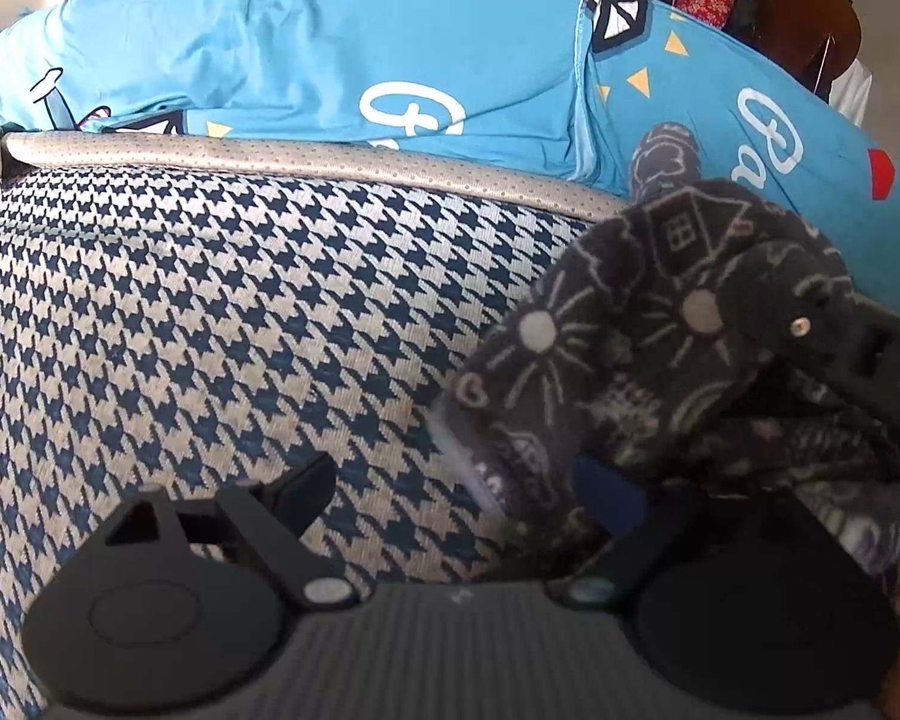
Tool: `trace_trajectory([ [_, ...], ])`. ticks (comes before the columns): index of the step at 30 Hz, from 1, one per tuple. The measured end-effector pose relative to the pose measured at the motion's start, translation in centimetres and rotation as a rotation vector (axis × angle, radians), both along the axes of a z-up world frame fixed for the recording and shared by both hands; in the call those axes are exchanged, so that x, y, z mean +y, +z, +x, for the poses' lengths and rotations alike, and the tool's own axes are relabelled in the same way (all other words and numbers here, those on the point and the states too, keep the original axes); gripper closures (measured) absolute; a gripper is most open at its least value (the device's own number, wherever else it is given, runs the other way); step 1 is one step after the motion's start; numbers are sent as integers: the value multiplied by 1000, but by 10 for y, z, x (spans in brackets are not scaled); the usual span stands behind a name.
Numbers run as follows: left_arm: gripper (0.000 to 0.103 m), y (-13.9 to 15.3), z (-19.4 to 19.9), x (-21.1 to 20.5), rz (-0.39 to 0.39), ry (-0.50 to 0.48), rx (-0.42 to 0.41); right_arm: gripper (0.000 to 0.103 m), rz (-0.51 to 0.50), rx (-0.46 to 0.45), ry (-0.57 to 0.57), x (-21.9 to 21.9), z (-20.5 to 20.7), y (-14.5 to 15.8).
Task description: Fold clothes
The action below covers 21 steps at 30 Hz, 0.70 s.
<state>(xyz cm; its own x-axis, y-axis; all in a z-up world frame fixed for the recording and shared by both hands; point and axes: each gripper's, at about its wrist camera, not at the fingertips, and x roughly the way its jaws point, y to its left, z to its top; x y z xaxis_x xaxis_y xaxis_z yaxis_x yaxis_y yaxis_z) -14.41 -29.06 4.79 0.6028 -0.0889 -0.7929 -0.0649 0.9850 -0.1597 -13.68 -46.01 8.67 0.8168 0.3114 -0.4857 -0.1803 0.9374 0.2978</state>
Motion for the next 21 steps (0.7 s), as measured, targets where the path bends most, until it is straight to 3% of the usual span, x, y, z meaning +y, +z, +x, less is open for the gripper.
trace_trajectory([
  [11, 12, 23, -23, 27, -7, 30, -52, 86, 218, -70, 21, -23, -25, 45],
  [21, 12, 36, -58, 41, -38, 1, -94, 86, 257, -166, 51, -8, -80, 67],
])
